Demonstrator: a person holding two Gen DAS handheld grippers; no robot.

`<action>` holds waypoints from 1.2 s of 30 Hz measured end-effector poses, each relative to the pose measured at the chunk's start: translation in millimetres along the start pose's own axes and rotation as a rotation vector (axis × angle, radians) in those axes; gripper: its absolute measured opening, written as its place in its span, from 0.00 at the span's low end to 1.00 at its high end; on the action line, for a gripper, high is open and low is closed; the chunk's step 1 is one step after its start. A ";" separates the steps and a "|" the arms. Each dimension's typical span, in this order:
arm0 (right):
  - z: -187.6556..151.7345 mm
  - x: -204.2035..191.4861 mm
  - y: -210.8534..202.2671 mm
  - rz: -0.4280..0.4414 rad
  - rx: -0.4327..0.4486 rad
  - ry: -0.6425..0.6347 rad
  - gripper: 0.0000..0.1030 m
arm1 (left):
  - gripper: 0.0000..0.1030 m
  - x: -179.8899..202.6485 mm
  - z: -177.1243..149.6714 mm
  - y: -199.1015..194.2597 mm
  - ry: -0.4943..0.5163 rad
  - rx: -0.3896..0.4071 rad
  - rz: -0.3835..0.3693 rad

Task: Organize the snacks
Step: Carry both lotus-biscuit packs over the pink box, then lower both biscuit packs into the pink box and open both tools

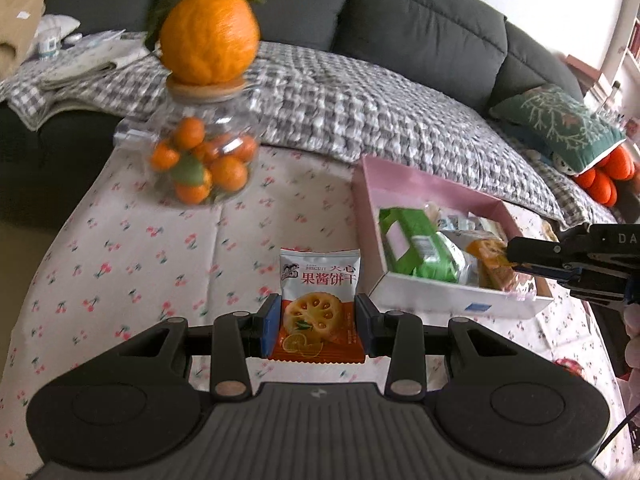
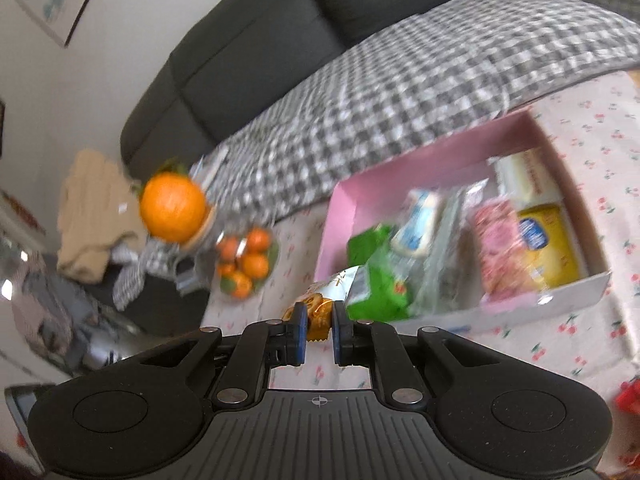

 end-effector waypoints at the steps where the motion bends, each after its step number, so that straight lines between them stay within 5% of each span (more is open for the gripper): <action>1: 4.7 5.6 -2.1 -0.005 0.011 0.010 0.11 | 0.35 3.8 3.3 2.2 0.003 0.004 -0.001; 21: 60.6 112.7 -23.8 -0.101 0.151 0.239 0.12 | 0.35 102.6 72.5 93.4 0.164 -0.004 -0.018; 36: 62.2 141.1 -17.5 -0.131 0.136 0.294 0.14 | 0.36 116.5 78.5 142.3 0.157 -0.084 0.040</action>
Point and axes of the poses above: each gripper's, at about its wrist camera, not at the fingertips, and y roughly the way its jaws point, x to its right, z to its top, the point moved 10 cm from there along y, roughly the way its jaws point, and after that the axes turned 2 degrees about -x, right-handed, at the moved point
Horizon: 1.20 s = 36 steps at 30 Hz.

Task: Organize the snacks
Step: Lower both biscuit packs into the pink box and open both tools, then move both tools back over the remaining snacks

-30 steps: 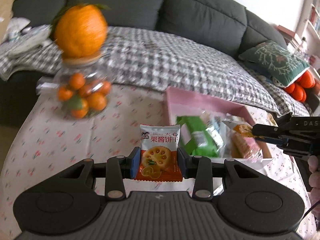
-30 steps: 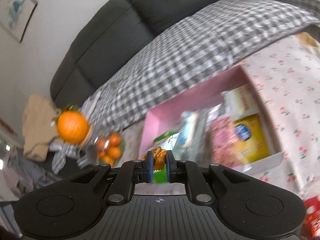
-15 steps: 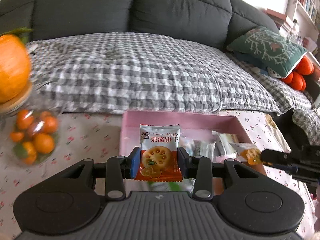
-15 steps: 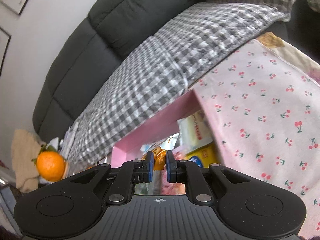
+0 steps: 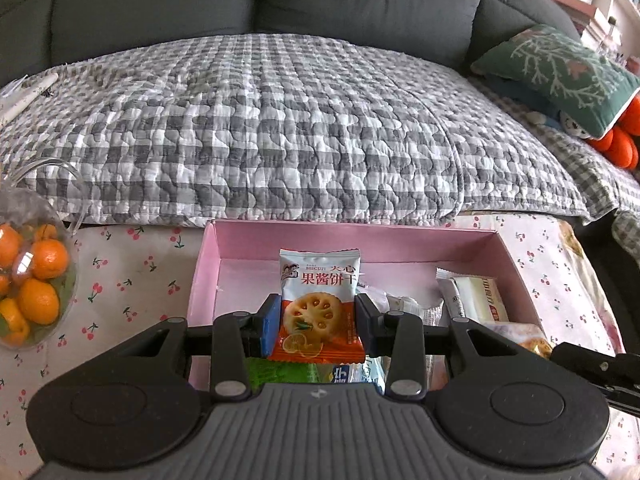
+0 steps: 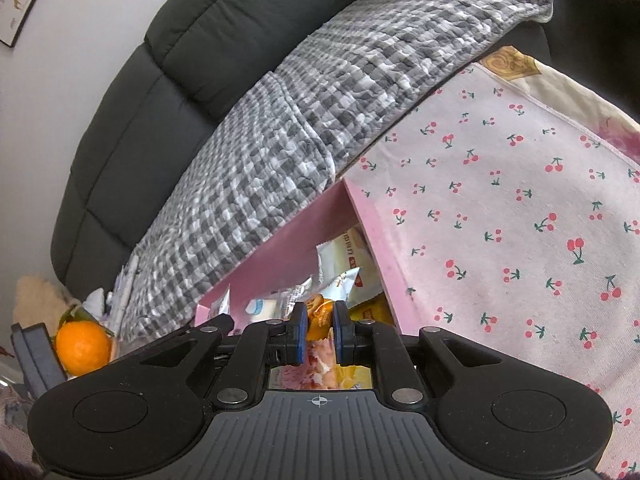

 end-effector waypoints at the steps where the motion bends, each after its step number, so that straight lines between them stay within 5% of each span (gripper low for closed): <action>1: -0.1 -0.5 0.3 0.005 -0.003 0.000 0.18 | 0.39 0.7 -0.3 -0.1 0.004 0.002 0.002; 12: -1.2 0.8 -5.4 -0.007 -0.013 0.013 0.46 | 0.64 9.3 -4.1 -17.0 0.080 0.037 0.033; 28: -28.7 -44.2 -38.4 -0.051 -0.008 -0.267 0.82 | 0.97 6.3 -36.5 -70.9 0.112 0.040 0.070; 36: -46.2 -54.3 -54.0 -0.087 0.002 -0.407 0.88 | 0.99 -0.3 -68.3 -86.6 0.071 0.008 0.082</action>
Point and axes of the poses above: each gripper's, at about its wrist camera, not at the fingertips, and y roughly the way its jaws point, x to its right, z to its top, the point moved 10 cm from there along y, roughly the way its jaws point, and after that the axes turned 2 degrees about -x, right-handed, at the moved point
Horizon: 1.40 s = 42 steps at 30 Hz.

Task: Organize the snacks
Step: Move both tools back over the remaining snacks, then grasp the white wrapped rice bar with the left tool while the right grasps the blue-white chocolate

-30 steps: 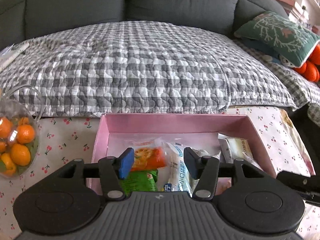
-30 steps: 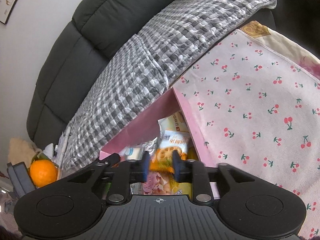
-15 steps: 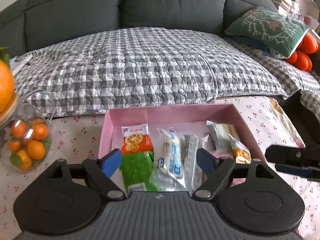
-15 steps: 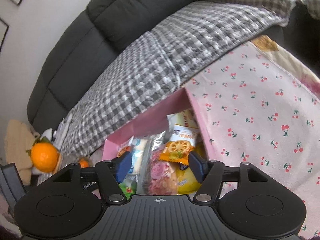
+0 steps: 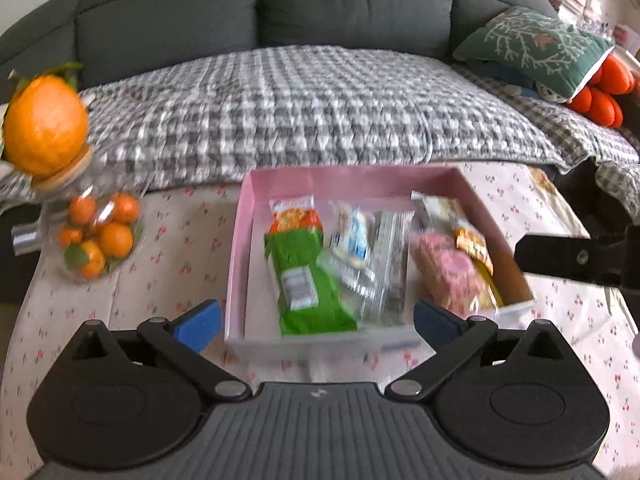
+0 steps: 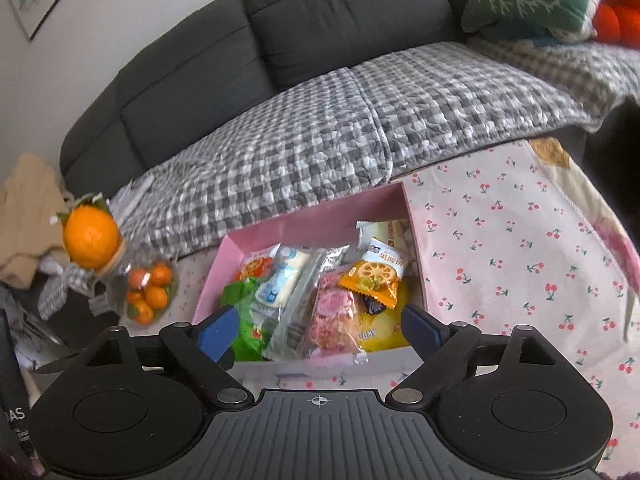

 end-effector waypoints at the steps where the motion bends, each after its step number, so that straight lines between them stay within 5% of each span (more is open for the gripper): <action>1: -1.4 -1.6 -2.1 -0.009 0.002 -0.024 0.88 | 0.99 -1.0 -4.5 -1.4 -0.004 -0.006 0.002; 14: -30.0 -5.5 -10.6 -0.162 0.037 -0.328 0.90 | 0.99 -6.5 -38.0 -10.2 -0.004 -0.023 0.037; 21: -35.3 10.7 -17.5 -0.168 0.015 -0.324 0.95 | 0.99 5.6 -54.2 -7.7 0.064 -0.057 0.033; 27: -42.3 29.5 -16.0 -0.170 -0.038 -0.286 0.96 | 0.98 19.2 -64.6 2.3 0.023 -0.116 -0.014; 32: -49.2 35.8 -12.7 -0.194 -0.063 -0.325 0.96 | 0.88 29.8 -73.7 8.5 -0.067 -0.168 -0.058; 42: -58.8 35.8 -7.0 -0.187 -0.100 -0.362 0.96 | 0.48 42.5 -80.1 13.7 -0.053 -0.212 -0.122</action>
Point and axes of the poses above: each gripper's, at about its wrist camera, not at the fingertips, and y roughly the way its jaws point, x to its right, z to its top, the point moved 10 cm from there along y, roughly the way its jaws point, and after that the axes turned 2 degrees about -x, right-handed, at the moved point
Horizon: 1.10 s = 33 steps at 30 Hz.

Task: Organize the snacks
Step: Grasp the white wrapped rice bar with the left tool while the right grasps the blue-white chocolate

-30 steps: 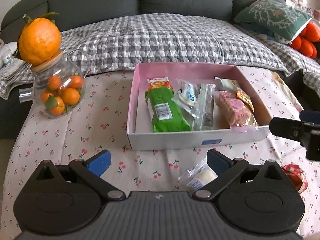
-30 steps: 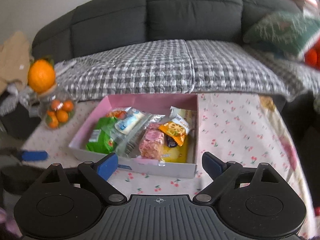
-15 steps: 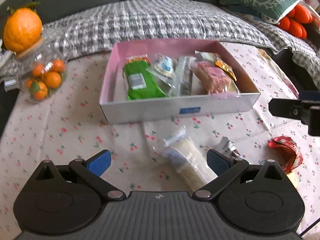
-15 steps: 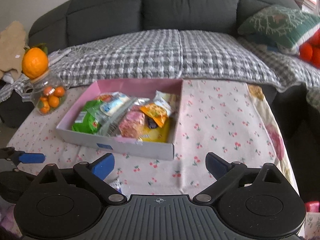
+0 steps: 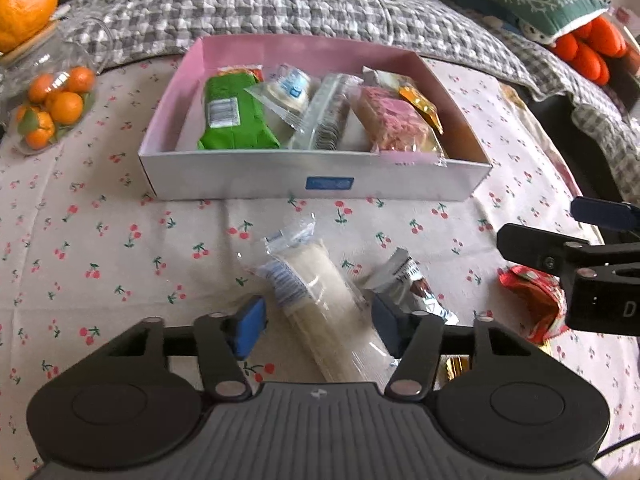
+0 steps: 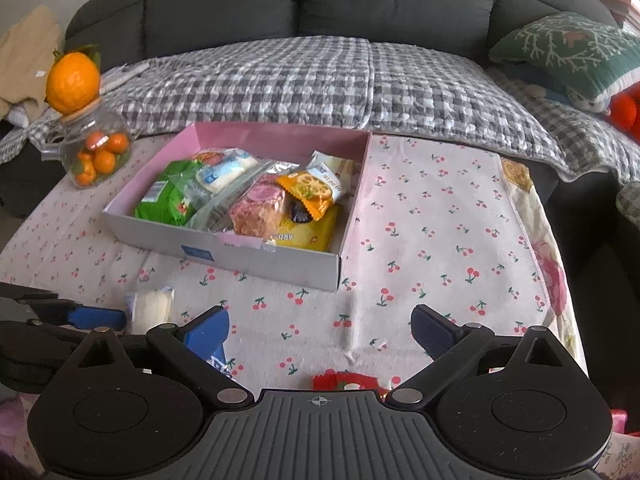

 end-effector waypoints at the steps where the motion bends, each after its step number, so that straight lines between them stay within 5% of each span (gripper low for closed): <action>1: -1.2 -1.4 1.3 0.003 -0.005 -0.006 0.96 | 0.42 -1.0 -0.2 -0.1 0.000 -0.007 -0.015; 6: -7.0 -12.7 7.0 0.024 -0.029 -0.049 0.96 | 0.34 -15.3 -0.5 -3.1 0.017 -0.039 -0.041; 13: -18.0 -37.0 17.2 0.058 -0.073 -0.113 0.96 | 0.39 -36.1 0.4 -9.5 0.131 0.016 0.080; 15: -21.8 -44.5 20.7 0.065 -0.087 -0.137 0.96 | 0.53 -39.6 -1.4 -10.7 0.119 0.025 0.075; 23: -43.3 -64.3 40.4 0.065 -0.163 -0.235 0.97 | 0.65 -40.4 -10.4 -8.1 0.173 0.107 0.067; 33: -44.6 -60.3 47.8 0.086 -0.174 -0.132 1.00 | 0.99 -53.6 -7.5 -2.9 0.144 0.168 0.069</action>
Point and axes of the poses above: each gripper's, at about its wrist camera, not at the fingertips, and y roughly the way its jaws point, x to its right, z to its top, the point moved 10 cm from there along y, roughly the way its jaws point, and after that the axes turned 2 degrees about -x, right-handed, at the moved point
